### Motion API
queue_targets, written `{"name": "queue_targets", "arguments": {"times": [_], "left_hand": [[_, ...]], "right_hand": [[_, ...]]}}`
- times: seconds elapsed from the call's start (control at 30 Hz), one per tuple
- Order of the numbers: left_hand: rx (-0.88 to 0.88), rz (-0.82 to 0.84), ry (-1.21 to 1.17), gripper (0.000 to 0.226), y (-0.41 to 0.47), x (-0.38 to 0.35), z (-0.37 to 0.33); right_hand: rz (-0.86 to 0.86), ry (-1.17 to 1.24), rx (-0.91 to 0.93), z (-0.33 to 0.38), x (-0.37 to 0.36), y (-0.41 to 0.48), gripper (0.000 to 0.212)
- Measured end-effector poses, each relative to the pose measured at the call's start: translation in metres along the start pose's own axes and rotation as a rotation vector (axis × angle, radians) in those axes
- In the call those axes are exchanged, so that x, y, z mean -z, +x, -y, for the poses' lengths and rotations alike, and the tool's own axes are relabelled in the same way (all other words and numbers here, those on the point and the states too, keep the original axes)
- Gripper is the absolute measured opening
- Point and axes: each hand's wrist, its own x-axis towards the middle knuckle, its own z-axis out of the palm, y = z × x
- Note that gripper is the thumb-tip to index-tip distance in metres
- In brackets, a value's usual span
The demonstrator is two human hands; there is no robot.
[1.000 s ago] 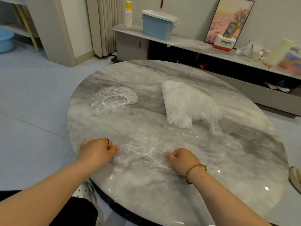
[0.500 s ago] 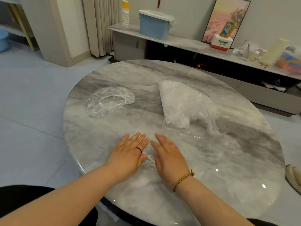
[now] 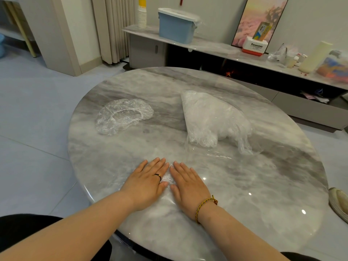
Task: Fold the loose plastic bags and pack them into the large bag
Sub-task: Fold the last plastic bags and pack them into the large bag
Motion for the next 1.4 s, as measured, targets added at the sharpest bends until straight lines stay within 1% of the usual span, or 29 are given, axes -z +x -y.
{"name": "queue_targets", "arguments": {"times": [0.1,0.17,0.2,0.27,0.3,0.37,0.4,0.43,0.47,0.5,0.53,0.6,0.67,0.7,0.77,0.8,0.83,0.87,0.93,1.0,1.07,1.17,1.2,1.27,1.3,1.33,1.37,1.4], "left_hand": [[-0.003,0.012,0.006,0.103,0.000,0.001,0.000],[-0.001,0.025,0.011,0.102,0.000,0.002,0.000],[-0.003,0.027,0.011,0.098,0.000,0.003,-0.001],[-0.005,0.030,0.010,0.076,0.000,0.008,-0.002],[-0.005,0.025,0.008,0.063,-0.001,0.012,-0.002],[-0.009,-0.036,-0.022,0.047,-0.001,0.022,0.001],[-0.009,-0.063,-0.035,0.041,-0.001,0.025,0.004],[-0.006,-0.075,-0.041,0.037,-0.001,0.028,0.007],[0.006,-0.078,-0.048,0.034,-0.002,0.030,0.010],[0.029,-0.071,-0.056,0.032,-0.003,0.031,0.013],[0.049,-0.063,-0.060,0.031,-0.003,0.032,0.015],[0.088,-0.048,-0.071,0.025,-0.005,0.032,0.019],[0.125,-0.021,-0.087,0.010,-0.009,0.032,0.023],[0.136,-0.010,-0.090,0.008,-0.011,0.033,0.025],[0.155,0.018,-0.091,0.026,-0.014,0.032,0.028],[0.170,0.032,-0.094,0.030,-0.016,0.031,0.029],[0.199,0.041,-0.100,0.031,-0.018,0.033,0.029],[0.232,0.043,-0.102,0.032,-0.020,0.034,0.029],[0.268,0.059,-0.091,0.035,-0.023,0.036,0.031],[0.275,0.077,-0.072,0.037,-0.025,0.037,0.033],[0.277,0.067,-0.040,0.039,-0.028,0.039,0.033],[0.240,-0.028,-0.056,0.038,-0.030,0.042,0.032],[0.181,-0.085,-0.108,0.035,-0.031,0.041,0.033],[0.017,-0.227,-0.278,0.022,-0.032,0.038,0.036],[-0.056,-0.279,-0.378,0.027,-0.032,0.037,0.036],[-0.101,-0.308,-0.469,0.043,-0.033,0.035,0.036],[-0.106,-0.288,-0.554,0.056,-0.034,0.034,0.033],[-0.088,-0.240,-0.614,0.063,-0.036,0.034,0.031]], "right_hand": [[0.006,0.051,0.045,0.002,0.003,0.000,0.125],[-0.009,0.045,0.037,0.003,0.004,0.000,0.116],[-0.026,0.033,0.032,0.002,0.004,-0.001,0.108],[-0.054,0.044,0.024,0.000,0.007,-0.002,0.095],[-0.148,0.001,0.036,-0.001,0.006,-0.002,0.086],[-0.314,0.028,0.062,-0.003,0.016,-0.003,0.048],[-0.346,0.047,0.075,-0.003,0.021,-0.005,0.032],[-0.312,0.041,0.088,-0.001,0.030,-0.007,0.024],[-0.235,0.022,0.110,0.000,0.035,-0.008,0.021],[-0.142,0.028,0.160,-0.002,0.036,-0.010,0.020],[-0.083,0.036,0.189,-0.003,0.034,-0.012,0.021],[-0.056,0.011,0.211,-0.002,0.031,-0.014,0.025],[-0.077,0.008,0.175,-0.004,0.026,-0.012,0.029],[-0.111,0.000,0.149,-0.005,0.025,-0.011,0.029],[-0.262,-0.098,0.166,-0.003,0.029,-0.008,0.029],[-0.293,-0.077,0.161,0.000,0.029,-0.008,0.030],[-0.347,-0.044,0.207,0.003,0.028,-0.010,0.028],[-0.355,-0.010,0.286,0.006,0.023,-0.012,0.026],[-0.297,0.027,0.452,0.017,0.011,-0.016,0.030],[-0.214,0.005,0.516,0.028,0.003,-0.021,0.036],[-0.245,-0.026,0.533,0.032,-0.006,-0.019,0.034],[-0.336,-0.014,0.482,0.033,-0.011,-0.015,0.029],[-0.357,0.019,0.451,0.032,-0.013,-0.014,0.026],[-0.367,0.131,0.384,0.029,-0.014,-0.016,0.019],[-0.349,0.216,0.349,0.029,-0.013,-0.017,0.018],[-0.339,0.325,0.300,0.030,-0.010,-0.019,0.021],[-0.334,0.410,0.232,0.030,-0.007,-0.019,0.028],[-0.286,0.475,0.154,0.030,-0.004,-0.020,0.033]]}}
